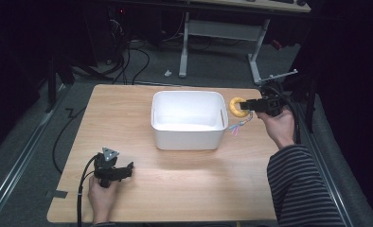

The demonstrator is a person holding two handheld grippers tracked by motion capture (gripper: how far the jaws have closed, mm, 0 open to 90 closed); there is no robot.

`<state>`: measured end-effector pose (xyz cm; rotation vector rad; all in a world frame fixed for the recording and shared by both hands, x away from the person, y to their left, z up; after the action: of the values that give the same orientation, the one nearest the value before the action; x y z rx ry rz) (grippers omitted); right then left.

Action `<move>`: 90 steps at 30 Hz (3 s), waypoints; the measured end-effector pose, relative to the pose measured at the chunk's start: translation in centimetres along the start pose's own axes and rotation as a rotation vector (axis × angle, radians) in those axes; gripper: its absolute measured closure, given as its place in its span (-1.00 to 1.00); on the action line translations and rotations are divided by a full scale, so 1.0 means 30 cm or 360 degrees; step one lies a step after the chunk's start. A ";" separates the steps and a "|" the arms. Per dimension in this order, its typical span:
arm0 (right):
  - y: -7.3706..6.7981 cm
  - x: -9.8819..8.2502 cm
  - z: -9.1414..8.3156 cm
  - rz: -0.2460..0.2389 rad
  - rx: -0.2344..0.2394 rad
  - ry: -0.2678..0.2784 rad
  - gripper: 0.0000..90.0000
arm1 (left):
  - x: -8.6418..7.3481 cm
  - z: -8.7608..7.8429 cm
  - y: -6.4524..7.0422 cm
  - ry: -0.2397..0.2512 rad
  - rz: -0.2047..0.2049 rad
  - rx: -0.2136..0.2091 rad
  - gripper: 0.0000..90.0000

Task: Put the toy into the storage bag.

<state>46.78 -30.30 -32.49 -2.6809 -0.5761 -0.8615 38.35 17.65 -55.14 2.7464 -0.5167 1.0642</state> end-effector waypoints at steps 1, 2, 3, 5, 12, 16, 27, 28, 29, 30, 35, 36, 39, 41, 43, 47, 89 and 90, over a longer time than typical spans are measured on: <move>-0.004 0.006 0.004 -0.0002 0.0005 -0.0003 0.47 | 0.000 0.000 0.000 0.0000 0.0000 0.0000 -0.71; -0.004 0.006 0.004 -0.0002 0.0005 -0.0003 0.47 | 0.000 0.000 0.000 0.0000 0.0000 0.0000 -0.71; -0.006 0.010 0.005 -0.0004 0.0003 -0.0005 0.47 | 0.000 0.000 0.000 0.0000 0.0000 0.0000 -0.71; -0.012 0.020 0.010 -0.0002 0.0019 0.0002 0.47 | 0.000 0.000 0.000 0.0000 0.0000 0.0000 -0.71; -0.041 0.053 0.023 -0.0019 0.0040 0.0005 0.47 | 0.000 0.000 0.000 0.0000 0.0000 0.0000 -0.71; -0.055 0.068 0.036 -0.0019 0.0044 0.0001 0.47 | 0.000 0.000 0.000 0.0000 0.0000 0.0000 -0.71; -0.097 0.113 0.052 -0.0048 0.0054 0.0008 0.47 | 0.000 0.000 0.000 0.0000 0.0000 -0.0001 -0.71; -0.106 0.122 0.056 -0.0055 0.0058 0.0011 0.47 | 0.000 0.000 0.000 0.0000 0.0001 -0.0001 -0.71; -0.106 0.122 0.056 -0.0055 0.0058 0.0011 0.47 | 0.000 0.000 0.000 0.0000 0.0001 -0.0001 -0.71; -0.113 0.128 0.061 -0.0060 0.0053 0.0011 0.47 | 0.000 0.000 0.000 0.0000 0.0001 0.0000 -0.71; -0.137 0.145 0.086 -0.0078 0.0049 0.0001 0.47 | 0.000 0.000 0.000 0.0000 0.0001 -0.0001 -0.71; -0.145 0.151 0.103 -0.0079 0.0045 -0.0010 0.47 | 0.000 0.000 0.000 0.0002 0.0000 -0.0001 -0.71; -0.152 0.157 0.118 -0.0076 0.0045 -0.0015 0.47 | 0.000 0.000 0.000 0.0001 0.0001 -0.0001 -0.71; -0.158 0.161 0.131 -0.0076 0.0041 -0.0015 0.47 | 0.000 0.000 0.000 0.0001 0.0001 -0.0002 -0.71; -0.166 0.164 0.145 -0.0088 0.0034 -0.0009 0.47 | 0.000 0.000 0.000 0.0000 0.0001 -0.0002 -0.71; -0.179 0.170 0.173 -0.0092 0.0017 -0.0032 0.47 | 0.000 0.000 0.001 0.0002 0.0000 -0.0002 -0.71; -0.243 0.101 0.374 -0.0179 0.0048 -0.0249 0.47 | -0.001 -0.001 0.001 -0.0002 0.0004 -0.0007 -0.71; -0.243 0.098 0.376 -0.0184 0.0053 -0.0253 0.47 | -0.001 -0.001 0.001 -0.0003 0.0005 -0.0007 -0.71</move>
<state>51.31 -18.88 -38.66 -2.7245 -0.7806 -0.6645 38.31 17.63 -55.13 2.7439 -0.5228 1.0600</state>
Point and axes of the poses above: each handheld gripper's, and its own axes: z roughly forward along the jaws, x roughly out of its top, y roughly to its right, the point moved 2 cm from there along z, roughly forward along the jaws, and after that the axes turned 4 degrees about -y, right-handed, at the moved point
